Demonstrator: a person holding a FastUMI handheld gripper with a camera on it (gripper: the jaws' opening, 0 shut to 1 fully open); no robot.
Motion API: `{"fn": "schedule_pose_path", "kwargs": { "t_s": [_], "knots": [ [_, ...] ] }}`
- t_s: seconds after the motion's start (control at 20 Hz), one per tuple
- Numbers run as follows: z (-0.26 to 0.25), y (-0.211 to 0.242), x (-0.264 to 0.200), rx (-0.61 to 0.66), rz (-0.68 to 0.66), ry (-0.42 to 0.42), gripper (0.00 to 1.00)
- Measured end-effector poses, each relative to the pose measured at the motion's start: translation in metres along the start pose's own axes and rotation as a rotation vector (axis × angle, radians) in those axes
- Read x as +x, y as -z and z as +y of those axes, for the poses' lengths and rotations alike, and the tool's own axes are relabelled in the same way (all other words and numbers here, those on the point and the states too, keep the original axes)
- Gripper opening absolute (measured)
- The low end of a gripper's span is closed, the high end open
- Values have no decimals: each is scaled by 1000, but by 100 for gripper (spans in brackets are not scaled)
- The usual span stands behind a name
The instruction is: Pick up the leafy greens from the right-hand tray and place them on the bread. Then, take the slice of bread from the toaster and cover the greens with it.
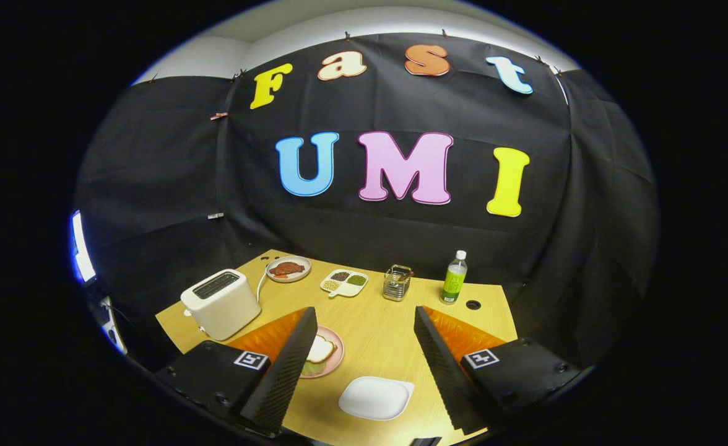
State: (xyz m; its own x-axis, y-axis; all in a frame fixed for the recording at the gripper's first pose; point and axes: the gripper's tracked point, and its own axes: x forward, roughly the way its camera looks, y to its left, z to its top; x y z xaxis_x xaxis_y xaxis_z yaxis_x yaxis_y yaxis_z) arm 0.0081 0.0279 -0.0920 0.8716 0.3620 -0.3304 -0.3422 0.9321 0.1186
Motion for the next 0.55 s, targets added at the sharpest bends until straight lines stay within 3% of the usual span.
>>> {"fn": "schedule_pose_path", "kwargs": {
  "t_s": [0.55],
  "knots": [
    [15,-9,5,13,-11,-13,98]
  ]
}}
